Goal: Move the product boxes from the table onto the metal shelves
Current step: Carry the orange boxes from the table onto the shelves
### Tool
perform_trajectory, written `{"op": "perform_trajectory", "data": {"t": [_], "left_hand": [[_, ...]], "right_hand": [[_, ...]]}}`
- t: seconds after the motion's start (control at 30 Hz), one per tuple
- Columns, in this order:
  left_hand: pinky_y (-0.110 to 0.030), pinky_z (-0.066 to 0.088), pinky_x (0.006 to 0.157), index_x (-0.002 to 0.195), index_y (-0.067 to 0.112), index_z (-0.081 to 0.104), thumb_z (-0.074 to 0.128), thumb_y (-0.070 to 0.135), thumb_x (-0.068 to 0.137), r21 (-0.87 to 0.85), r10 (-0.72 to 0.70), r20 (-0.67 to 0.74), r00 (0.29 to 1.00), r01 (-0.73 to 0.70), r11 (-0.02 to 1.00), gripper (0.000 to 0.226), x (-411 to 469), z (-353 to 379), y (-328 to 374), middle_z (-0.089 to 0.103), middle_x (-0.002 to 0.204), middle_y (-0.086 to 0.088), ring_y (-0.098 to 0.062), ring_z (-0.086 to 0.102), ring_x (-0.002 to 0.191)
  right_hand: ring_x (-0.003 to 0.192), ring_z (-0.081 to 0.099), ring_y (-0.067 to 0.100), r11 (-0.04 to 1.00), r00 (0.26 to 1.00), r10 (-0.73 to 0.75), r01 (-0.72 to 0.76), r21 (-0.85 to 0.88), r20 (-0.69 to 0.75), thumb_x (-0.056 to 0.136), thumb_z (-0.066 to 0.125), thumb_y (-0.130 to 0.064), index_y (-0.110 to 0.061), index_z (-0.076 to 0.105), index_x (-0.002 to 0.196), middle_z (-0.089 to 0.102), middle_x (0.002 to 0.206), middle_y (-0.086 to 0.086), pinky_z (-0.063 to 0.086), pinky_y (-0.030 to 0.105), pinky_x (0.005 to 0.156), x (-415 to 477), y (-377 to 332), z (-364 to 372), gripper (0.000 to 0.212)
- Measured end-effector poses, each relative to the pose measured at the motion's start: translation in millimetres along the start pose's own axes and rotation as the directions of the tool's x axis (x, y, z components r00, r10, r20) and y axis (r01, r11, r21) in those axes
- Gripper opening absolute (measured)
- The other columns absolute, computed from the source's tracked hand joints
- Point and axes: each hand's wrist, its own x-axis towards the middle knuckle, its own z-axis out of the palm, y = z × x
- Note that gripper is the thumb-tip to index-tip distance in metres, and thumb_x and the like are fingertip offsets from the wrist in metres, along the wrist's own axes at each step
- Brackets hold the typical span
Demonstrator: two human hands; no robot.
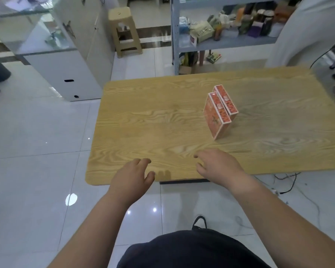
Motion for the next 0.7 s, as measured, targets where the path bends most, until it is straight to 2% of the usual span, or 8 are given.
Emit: {"op": "perform_trajectory", "data": {"t": [0.13, 0.23, 0.3, 0.37, 0.5, 0.6, 0.7], "left_hand": [[-0.035, 0.050, 0.086, 0.138, 0.024, 0.053, 0.050, 0.042, 0.098, -0.024, 0.029, -0.002, 1.000, -0.029, 0.999, 0.043, 41, 7, 38, 0.061, 0.128, 0.003, -0.020, 0.057, 0.117], [-0.034, 0.051, 0.085, 0.139, 0.027, 0.051, 0.049, 0.044, 0.098, -0.006, 0.076, 0.070, 0.995, -0.076, 0.997, 0.044, 67, 13, 51, 0.060, 0.127, 0.004, -0.019, 0.057, 0.114], [-0.035, 0.051, 0.085, 0.139, 0.028, 0.049, 0.049, 0.046, 0.097, 0.022, 0.105, 0.123, 0.987, -0.108, 0.994, 0.045, 87, 13, 50, 0.059, 0.129, 0.004, -0.019, 0.057, 0.114], [-0.037, 0.052, 0.084, 0.140, 0.028, 0.048, 0.049, 0.045, 0.097, 0.059, 0.128, 0.162, 0.978, -0.139, 0.989, 0.046, 112, 10, 44, 0.058, 0.130, 0.003, -0.021, 0.057, 0.115], [-0.038, 0.051, 0.087, 0.142, 0.024, 0.046, 0.050, 0.040, 0.098, 0.074, 0.183, 0.194, 0.964, -0.201, 0.977, 0.047, 177, -6, 44, 0.057, 0.132, -0.002, -0.024, 0.056, 0.117], [-0.039, 0.050, 0.090, 0.143, 0.023, 0.044, 0.052, 0.038, 0.097, 0.052, 0.257, 0.206, 0.944, -0.272, 0.961, 0.049, 228, -19, 60, 0.057, 0.134, -0.004, -0.026, 0.056, 0.119], [-0.040, 0.049, 0.092, 0.145, 0.021, 0.043, 0.054, 0.035, 0.096, 0.032, 0.375, 0.206, 0.904, -0.389, 0.921, 0.052, 274, -27, 84, 0.056, 0.135, -0.008, -0.031, 0.055, 0.120]], "right_hand": [[0.119, 0.058, 0.026, 0.996, 0.995, 0.084, -0.082, 0.025, -0.045, 0.097, 0.049, -0.034, -0.023, 0.059, 0.134, 0.063, 0.131, 0.001, 0.050, 0.037, 0.087, 17, 54, -13, 0.039], [0.110, 0.061, 0.028, 0.981, 0.977, 0.179, -0.167, 0.103, -0.119, 0.093, 0.054, -0.034, -0.023, 0.063, 0.125, 0.065, 0.120, 0.004, 0.052, 0.038, 0.081, 33, 85, -17, 0.035], [0.102, 0.063, 0.030, 0.953, 0.945, 0.273, -0.240, 0.186, -0.181, 0.089, 0.058, -0.036, -0.023, 0.062, 0.114, 0.066, 0.109, 0.006, 0.052, 0.038, 0.074, 47, 98, -18, 0.029], [0.100, 0.063, 0.031, 0.900, 0.893, 0.394, -0.327, 0.287, -0.217, 0.087, 0.064, -0.042, -0.021, 0.061, 0.113, 0.064, 0.107, 0.007, 0.053, 0.039, 0.074, 64, 108, -19, 0.034], [0.102, 0.060, 0.025, 0.797, 0.817, 0.553, -0.463, 0.388, -0.161, 0.081, 0.070, -0.058, -0.021, 0.060, 0.117, 0.060, 0.112, 0.003, 0.050, 0.037, 0.077, 88, 118, -16, 0.052], [0.104, 0.060, 0.028, 0.783, 0.811, 0.569, -0.486, 0.389, -0.132, 0.084, 0.069, -0.054, -0.022, 0.060, 0.117, 0.059, 0.111, 0.005, 0.049, 0.038, 0.077, 96, 114, -15, 0.047], [0.101, 0.060, 0.029, 0.748, 0.777, 0.618, -0.534, 0.394, -0.118, 0.082, 0.071, -0.049, -0.024, 0.061, 0.109, 0.059, 0.107, 0.004, 0.048, 0.037, 0.073, 93, 115, -13, 0.038]]}}
